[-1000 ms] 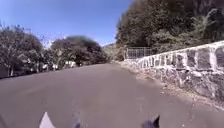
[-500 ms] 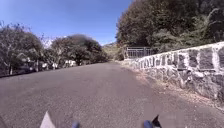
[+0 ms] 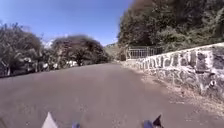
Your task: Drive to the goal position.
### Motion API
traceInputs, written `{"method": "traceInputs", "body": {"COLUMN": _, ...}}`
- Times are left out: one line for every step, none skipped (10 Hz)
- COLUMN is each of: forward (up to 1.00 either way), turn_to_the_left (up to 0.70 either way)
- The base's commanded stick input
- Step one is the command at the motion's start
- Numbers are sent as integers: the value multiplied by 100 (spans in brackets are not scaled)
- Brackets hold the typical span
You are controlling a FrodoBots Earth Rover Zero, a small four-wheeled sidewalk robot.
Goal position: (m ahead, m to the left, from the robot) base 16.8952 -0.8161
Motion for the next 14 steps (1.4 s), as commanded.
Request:
{"method": "traceInputs", "body": {"forward": 50, "turn_to_the_left": 0}}
{"method": "traceInputs", "body": {"forward": 50, "turn_to_the_left": 0}}
{"method": "traceInputs", "body": {"forward": 50, "turn_to_the_left": 0}}
{"method": "traceInputs", "body": {"forward": 50, "turn_to_the_left": 0}}
{"method": "traceInputs", "body": {"forward": 50, "turn_to_the_left": 0}}
{"method": "traceInputs", "body": {"forward": 50, "turn_to_the_left": 0}}
{"method": "traceInputs", "body": {"forward": 50, "turn_to_the_left": 0}}
{"method": "traceInputs", "body": {"forward": 50, "turn_to_the_left": 0}}
{"method": "traceInputs", "body": {"forward": 50, "turn_to_the_left": 0}}
{"method": "traceInputs", "body": {"forward": 50, "turn_to_the_left": 0}}
{"method": "traceInputs", "body": {"forward": 50, "turn_to_the_left": 0}}
{"method": "traceInputs", "body": {"forward": 50, "turn_to_the_left": -50}}
{"method": "traceInputs", "body": {"forward": 50, "turn_to_the_left": -50}}
{"method": "traceInputs", "body": {"forward": 50, "turn_to_the_left": -50}}
